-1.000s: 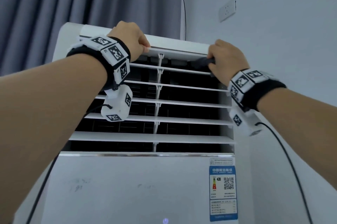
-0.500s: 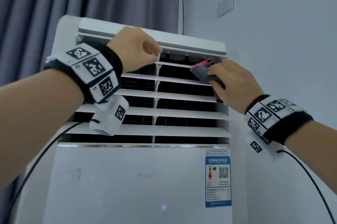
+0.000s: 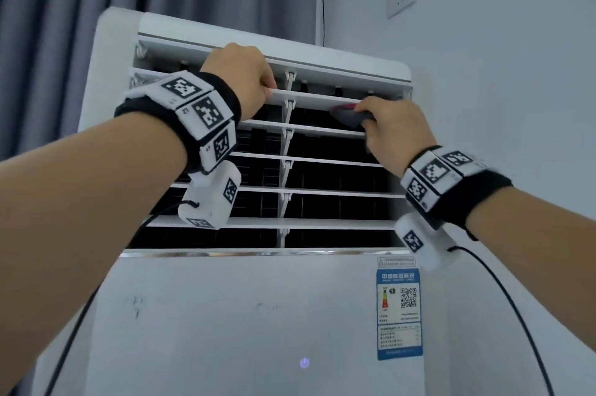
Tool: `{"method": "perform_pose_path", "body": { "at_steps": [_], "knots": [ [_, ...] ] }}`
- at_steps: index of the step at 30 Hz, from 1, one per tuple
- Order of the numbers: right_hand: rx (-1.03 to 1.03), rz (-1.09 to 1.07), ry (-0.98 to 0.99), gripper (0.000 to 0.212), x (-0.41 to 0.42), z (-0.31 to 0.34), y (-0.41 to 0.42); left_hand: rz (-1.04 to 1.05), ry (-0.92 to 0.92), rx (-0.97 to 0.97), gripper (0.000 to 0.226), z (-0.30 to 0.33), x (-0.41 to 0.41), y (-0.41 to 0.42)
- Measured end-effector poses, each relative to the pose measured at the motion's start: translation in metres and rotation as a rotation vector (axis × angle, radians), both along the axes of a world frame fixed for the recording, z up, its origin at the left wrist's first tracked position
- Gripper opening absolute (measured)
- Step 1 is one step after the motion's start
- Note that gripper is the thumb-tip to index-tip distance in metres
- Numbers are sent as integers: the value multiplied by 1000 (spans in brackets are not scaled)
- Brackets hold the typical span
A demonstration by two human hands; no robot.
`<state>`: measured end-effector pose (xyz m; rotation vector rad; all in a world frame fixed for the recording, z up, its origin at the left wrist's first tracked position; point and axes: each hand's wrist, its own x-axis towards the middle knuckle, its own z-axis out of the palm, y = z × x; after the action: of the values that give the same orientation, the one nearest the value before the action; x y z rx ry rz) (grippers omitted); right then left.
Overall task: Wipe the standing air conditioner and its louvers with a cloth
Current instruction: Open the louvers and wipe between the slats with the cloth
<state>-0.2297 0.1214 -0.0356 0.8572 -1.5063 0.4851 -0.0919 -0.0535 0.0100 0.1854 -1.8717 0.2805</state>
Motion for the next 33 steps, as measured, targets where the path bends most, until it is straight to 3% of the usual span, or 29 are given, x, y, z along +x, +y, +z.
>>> {"method": "perform_pose_path", "body": {
  "at_steps": [7, 17, 27, 33],
  "knots": [
    [-31, 88, -4, 24, 31, 10, -52, -2, 3, 8, 20, 1, 3, 3],
    [-281, -39, -176, 23, -28, 0, 27, -12, -8, 25, 21, 0, 1, 1],
    [-168, 159, 2, 19, 35, 13, -60, -16, 2, 38, 21, 2, -2, -1],
    [-139, 48, 104, 14, 12, 9, -33, -37, 3, 67, 22, 3, -2, 0]
  ]
}}
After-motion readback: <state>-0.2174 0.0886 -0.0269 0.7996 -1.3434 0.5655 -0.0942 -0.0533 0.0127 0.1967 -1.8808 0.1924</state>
